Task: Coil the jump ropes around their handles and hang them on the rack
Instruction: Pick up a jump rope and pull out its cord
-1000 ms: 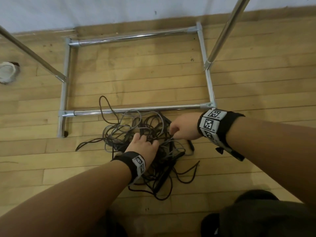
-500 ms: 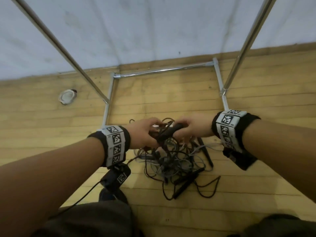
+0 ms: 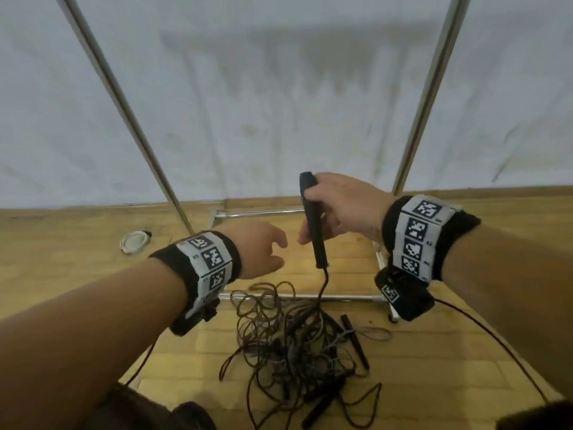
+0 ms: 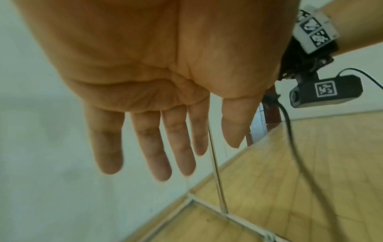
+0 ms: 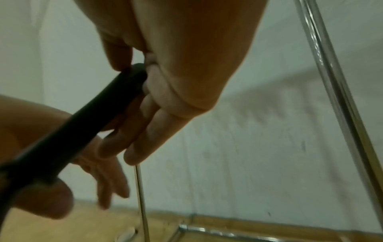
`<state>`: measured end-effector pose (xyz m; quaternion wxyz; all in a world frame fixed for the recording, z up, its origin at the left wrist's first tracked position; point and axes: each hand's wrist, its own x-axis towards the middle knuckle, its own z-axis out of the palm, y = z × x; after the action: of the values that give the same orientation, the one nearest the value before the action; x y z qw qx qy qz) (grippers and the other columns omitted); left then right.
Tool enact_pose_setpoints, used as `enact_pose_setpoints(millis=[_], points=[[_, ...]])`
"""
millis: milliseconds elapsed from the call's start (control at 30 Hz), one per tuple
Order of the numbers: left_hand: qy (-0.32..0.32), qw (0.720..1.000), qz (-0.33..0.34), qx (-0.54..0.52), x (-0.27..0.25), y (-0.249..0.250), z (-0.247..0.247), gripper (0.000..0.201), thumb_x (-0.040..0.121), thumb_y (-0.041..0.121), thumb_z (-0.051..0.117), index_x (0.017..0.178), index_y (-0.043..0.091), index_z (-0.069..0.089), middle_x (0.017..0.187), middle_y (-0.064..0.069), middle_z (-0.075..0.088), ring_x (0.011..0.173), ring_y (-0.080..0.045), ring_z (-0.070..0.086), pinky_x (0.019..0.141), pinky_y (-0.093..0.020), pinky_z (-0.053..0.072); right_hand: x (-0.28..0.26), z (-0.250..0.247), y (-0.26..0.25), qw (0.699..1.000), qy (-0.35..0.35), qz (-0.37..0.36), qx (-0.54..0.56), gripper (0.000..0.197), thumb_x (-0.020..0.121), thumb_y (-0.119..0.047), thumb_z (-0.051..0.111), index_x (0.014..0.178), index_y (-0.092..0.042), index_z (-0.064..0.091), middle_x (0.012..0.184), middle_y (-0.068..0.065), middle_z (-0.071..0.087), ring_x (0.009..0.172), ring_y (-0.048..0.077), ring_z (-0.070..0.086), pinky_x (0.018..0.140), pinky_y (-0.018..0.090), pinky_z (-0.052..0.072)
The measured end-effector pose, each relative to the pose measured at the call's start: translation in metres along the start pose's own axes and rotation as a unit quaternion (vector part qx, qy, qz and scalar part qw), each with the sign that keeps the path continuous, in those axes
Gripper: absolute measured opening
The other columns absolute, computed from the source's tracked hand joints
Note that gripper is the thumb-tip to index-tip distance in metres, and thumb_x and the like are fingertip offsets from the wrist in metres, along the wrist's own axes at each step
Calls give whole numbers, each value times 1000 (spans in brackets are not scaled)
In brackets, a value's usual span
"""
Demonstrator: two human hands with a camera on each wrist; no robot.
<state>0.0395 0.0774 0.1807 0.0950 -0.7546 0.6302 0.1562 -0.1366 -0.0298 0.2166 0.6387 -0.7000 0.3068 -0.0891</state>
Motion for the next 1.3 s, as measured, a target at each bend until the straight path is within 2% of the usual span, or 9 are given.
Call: enact_pose_setpoints(millis=[200,367,500,700,767,900,967,1133,1300], points=[[227,944,31,-238,-16,5,-39,74,88,17,70,150,38,36,135,8,57,113,-9,63,91,-32,55,-15,-6,-13,981,13,-23,-191,33,104,-47,50,109,-16,59,72,4,67,55,31,67,59,42,60],[169,968,186,-3,-21,28,-19,86,83,23,79,155,34,33,143,5,57,126,-19,56,101,-38,52,-13,3,16,937,-85,54,-334,23,96,-33,65,107,-13,69,70,4,67,58,19,56,63,36,50],[116,981,145,-53,-5,36,-6,73,97,21,63,155,37,22,114,10,69,85,-12,65,61,-26,50,-4,5,21,950,-92,58,-294,21,90,-20,71,100,-2,74,72,8,71,63,22,58,71,42,50],[96,980,42,-168,17,-15,-22,29,103,36,62,130,38,55,94,9,67,76,-12,64,70,-34,54,9,-24,39,983,-11,9,-182,15,101,-23,61,102,-9,63,67,4,64,57,19,60,57,31,52],[160,920,3,-359,24,-40,-29,5,102,36,66,103,31,66,77,7,62,58,-11,57,56,-31,50,15,-44,54,985,1,27,-170,23,105,-26,54,98,-5,62,61,4,59,56,20,63,59,31,56],[257,625,-120,-727,28,-89,-47,19,96,37,73,88,22,66,64,6,53,47,-9,44,45,-26,44,19,-81,98,956,-41,147,-249,38,108,-35,46,92,-6,66,63,5,57,74,24,75,85,40,55],[269,566,-153,-764,30,-105,-45,24,91,40,77,85,20,65,66,2,61,49,-13,53,49,-29,51,20,-91,115,925,-54,192,-323,42,107,-41,44,90,-11,68,66,1,62,69,14,71,89,38,54],[174,733,-84,-652,43,-91,-17,33,83,27,81,100,0,72,80,-11,78,72,-23,74,66,-33,62,42,-81,94,959,13,153,-239,35,106,-36,47,85,-12,60,54,-4,45,46,13,49,57,26,54],[113,774,45,-622,49,-48,-14,9,80,18,80,86,25,78,79,-2,74,66,-25,72,60,-31,59,55,-42,28,978,36,63,-194,26,100,-34,54,99,-10,66,63,-4,47,48,13,42,46,31,40]])
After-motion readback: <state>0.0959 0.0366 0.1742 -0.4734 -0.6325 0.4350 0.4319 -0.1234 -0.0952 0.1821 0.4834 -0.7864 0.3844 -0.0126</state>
